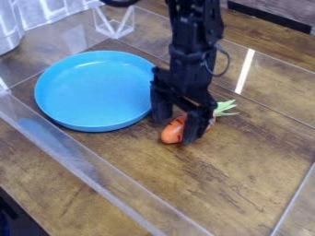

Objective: Put the carrot in the blue tray

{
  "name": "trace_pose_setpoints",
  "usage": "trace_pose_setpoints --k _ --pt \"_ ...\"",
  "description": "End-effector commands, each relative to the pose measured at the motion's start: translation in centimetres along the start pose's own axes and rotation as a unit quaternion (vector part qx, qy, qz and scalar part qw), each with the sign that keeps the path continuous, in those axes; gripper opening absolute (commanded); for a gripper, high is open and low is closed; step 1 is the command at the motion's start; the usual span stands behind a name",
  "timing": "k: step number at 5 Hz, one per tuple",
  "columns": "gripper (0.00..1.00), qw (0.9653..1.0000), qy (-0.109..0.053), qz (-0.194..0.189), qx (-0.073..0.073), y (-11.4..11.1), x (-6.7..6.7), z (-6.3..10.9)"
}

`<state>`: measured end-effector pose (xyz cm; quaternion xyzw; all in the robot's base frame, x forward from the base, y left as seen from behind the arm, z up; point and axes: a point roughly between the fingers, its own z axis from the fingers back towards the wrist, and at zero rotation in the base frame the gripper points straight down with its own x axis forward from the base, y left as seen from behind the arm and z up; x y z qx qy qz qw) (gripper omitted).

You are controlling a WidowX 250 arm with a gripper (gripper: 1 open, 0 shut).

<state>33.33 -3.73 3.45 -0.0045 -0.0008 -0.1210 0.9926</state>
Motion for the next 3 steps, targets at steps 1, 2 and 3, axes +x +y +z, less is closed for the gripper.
trace_pose_setpoints --k 1,2,3 --pt "1.00 0.9993 -0.035 -0.013 0.004 -0.5 1.6 1.4" --pt "1.00 0.9992 -0.035 -0.016 0.001 -0.6 2.0 0.8" --pt "1.00 0.9992 -0.035 -0.019 -0.002 -0.6 2.2 0.2"
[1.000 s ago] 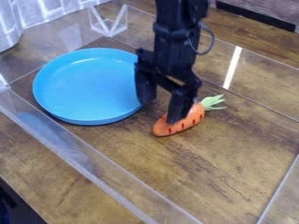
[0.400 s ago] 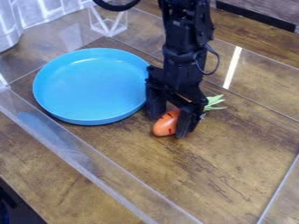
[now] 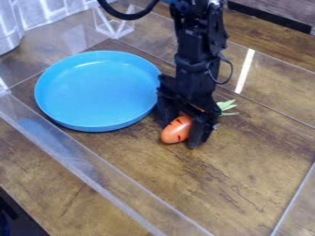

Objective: Put the carrot in the blue tray

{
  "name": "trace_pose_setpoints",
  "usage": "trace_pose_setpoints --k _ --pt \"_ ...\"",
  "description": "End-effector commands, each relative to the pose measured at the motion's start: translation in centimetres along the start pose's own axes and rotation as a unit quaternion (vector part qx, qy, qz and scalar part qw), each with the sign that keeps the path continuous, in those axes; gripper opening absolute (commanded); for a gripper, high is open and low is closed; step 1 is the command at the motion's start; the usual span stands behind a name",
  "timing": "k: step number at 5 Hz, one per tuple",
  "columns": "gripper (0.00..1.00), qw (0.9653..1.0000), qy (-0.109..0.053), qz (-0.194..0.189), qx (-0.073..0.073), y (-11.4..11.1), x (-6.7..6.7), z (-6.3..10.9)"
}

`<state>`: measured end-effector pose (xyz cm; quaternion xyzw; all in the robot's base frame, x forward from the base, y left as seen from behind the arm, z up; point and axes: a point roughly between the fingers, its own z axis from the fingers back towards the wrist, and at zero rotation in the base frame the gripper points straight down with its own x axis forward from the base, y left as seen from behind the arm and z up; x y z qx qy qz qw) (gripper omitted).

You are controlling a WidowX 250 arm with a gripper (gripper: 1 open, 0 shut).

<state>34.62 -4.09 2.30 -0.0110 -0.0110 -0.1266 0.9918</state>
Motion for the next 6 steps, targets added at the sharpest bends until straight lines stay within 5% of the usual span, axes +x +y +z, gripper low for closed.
trace_pose_setpoints --k 1,6 --pt "0.00 0.9996 -0.023 -0.014 0.000 -0.6 1.2 0.9" --pt "0.00 0.9994 -0.023 -0.017 -0.020 -1.3 1.6 -0.2"
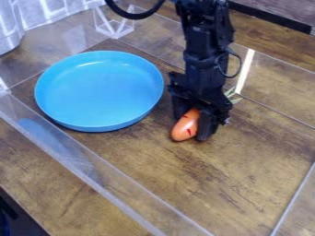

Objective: Put the carrot in the blue tray

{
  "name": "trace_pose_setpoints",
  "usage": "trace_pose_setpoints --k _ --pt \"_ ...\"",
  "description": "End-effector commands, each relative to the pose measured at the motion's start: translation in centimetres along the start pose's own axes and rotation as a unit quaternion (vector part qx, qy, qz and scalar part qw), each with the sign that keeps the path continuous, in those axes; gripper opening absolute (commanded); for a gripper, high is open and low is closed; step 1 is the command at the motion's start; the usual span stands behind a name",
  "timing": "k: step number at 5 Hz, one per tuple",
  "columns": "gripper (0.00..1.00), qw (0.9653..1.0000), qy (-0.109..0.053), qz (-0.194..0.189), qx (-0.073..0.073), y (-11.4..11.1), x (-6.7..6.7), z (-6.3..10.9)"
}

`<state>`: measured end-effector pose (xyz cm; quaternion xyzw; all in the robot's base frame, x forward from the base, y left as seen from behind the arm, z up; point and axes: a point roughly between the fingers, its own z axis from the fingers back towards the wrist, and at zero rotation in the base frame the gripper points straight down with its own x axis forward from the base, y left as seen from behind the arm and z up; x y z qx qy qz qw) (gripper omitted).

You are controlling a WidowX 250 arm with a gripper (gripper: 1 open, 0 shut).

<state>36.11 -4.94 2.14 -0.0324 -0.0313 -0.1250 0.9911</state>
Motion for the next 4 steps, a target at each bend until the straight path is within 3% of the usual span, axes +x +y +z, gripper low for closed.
trace_pose_setpoints --k 1,4 --pt "0.00 0.9998 0.006 -0.017 -0.005 -0.75 0.02 -0.32" --pt "0.00 0.9995 0.028 -0.010 -0.012 0.11 -0.05 -0.85"
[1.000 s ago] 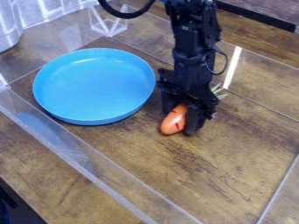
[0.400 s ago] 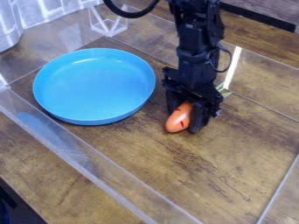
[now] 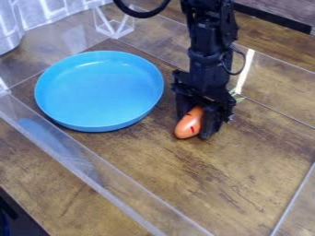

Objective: Put the carrot in the blue tray

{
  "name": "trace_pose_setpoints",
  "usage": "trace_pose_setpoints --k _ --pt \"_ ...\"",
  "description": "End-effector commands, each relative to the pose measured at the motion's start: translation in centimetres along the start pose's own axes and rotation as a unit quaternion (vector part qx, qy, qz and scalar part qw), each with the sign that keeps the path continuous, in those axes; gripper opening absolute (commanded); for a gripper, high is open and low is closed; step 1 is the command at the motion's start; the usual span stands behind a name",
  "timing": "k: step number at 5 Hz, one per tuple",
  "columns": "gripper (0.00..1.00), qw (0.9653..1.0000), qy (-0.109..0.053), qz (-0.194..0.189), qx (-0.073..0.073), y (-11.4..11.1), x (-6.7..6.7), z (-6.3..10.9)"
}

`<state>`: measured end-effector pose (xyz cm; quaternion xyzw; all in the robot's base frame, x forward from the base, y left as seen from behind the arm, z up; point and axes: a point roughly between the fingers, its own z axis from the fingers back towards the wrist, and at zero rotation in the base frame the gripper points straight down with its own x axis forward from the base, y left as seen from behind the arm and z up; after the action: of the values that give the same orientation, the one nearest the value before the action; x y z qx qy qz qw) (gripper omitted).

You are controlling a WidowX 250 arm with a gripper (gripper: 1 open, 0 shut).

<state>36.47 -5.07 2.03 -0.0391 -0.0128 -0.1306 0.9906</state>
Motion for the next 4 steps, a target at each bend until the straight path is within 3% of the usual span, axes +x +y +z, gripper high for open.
trace_pose_setpoints --k 1,4 --pt "0.00 0.9999 0.012 -0.005 0.001 0.3 -0.6 -0.1" --pt "0.00 0.9998 0.014 -0.007 0.011 0.7 -1.3 1.8"
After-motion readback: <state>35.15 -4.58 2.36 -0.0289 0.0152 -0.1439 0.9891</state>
